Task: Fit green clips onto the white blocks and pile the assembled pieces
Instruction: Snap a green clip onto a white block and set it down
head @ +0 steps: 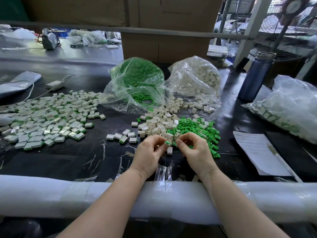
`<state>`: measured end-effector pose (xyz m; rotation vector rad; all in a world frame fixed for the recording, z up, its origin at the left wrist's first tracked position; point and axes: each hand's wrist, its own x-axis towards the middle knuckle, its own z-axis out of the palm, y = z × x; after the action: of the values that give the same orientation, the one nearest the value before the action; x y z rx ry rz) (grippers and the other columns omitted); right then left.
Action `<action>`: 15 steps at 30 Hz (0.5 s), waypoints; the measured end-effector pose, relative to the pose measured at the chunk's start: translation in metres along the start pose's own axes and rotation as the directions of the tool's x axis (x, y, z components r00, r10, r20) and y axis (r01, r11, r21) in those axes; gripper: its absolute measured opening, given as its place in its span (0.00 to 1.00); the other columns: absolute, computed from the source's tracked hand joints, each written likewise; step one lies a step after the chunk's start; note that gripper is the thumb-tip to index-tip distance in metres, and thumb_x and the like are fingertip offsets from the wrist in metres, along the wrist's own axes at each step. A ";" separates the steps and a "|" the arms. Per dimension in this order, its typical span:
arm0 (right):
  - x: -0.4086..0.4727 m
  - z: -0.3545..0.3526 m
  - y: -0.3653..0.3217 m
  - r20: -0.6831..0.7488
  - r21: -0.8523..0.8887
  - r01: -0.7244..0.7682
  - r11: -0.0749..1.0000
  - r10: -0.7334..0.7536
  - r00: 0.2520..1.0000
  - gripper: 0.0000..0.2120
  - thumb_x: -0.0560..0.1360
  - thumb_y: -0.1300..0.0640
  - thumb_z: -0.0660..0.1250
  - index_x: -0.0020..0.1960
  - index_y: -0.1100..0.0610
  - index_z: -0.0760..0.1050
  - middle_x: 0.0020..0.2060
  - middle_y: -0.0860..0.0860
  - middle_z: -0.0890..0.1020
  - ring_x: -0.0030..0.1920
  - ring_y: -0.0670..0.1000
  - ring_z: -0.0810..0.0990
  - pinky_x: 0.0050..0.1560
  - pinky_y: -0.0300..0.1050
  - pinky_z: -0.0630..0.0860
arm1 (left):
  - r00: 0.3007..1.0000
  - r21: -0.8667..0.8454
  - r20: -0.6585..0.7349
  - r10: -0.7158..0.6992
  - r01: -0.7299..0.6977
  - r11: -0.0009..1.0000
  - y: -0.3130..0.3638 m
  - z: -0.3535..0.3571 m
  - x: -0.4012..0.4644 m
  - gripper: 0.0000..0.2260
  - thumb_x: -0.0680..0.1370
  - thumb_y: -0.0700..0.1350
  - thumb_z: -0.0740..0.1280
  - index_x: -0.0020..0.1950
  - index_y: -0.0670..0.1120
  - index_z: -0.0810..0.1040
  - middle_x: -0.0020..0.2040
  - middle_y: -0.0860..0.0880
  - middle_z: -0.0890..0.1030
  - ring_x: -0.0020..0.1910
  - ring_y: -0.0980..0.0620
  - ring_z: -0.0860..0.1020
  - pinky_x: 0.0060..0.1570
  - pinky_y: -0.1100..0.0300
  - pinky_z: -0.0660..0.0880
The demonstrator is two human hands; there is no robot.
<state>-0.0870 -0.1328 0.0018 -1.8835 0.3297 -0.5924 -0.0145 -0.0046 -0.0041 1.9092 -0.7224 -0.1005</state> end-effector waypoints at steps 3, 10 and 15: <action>0.000 -0.001 0.001 -0.062 -0.026 -0.010 1.000 0.008 0.998 0.05 0.73 0.63 0.69 0.39 0.57 0.76 0.33 0.48 0.77 0.33 0.42 0.73 0.37 0.31 0.72 | 0.982 -0.070 -0.170 -0.080 0.069 0.995 -0.002 -0.004 0.001 0.08 0.75 0.37 0.67 0.51 0.48 0.77 0.41 0.51 0.80 0.38 0.57 0.78 0.43 0.67 0.77; 0.002 -0.003 0.005 -0.213 -0.167 -0.031 0.985 -0.006 0.977 0.05 0.72 0.61 0.70 0.38 0.57 0.77 0.36 0.53 0.79 0.38 0.51 0.75 0.41 0.44 0.75 | 0.837 -0.019 -0.506 -0.209 0.231 0.973 -0.011 -0.014 0.007 0.10 0.76 0.36 0.65 0.55 0.44 0.81 0.55 0.45 0.74 0.51 0.47 0.77 0.55 0.64 0.71; 0.004 -0.005 0.009 -0.290 -0.279 -0.055 0.959 -0.030 0.957 0.05 0.73 0.60 0.69 0.38 0.56 0.76 0.34 0.51 0.77 0.35 0.50 0.73 0.39 0.44 0.71 | 0.835 0.051 -0.481 -0.269 0.332 0.942 -0.013 -0.014 0.007 0.15 0.75 0.36 0.66 0.62 0.38 0.75 0.64 0.43 0.65 0.61 0.46 0.71 0.57 0.70 0.61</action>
<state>-0.0862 -0.1419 -0.0041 -2.0668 0.6494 -0.8543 0.0027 0.0066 -0.0071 2.0536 -0.0964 0.2155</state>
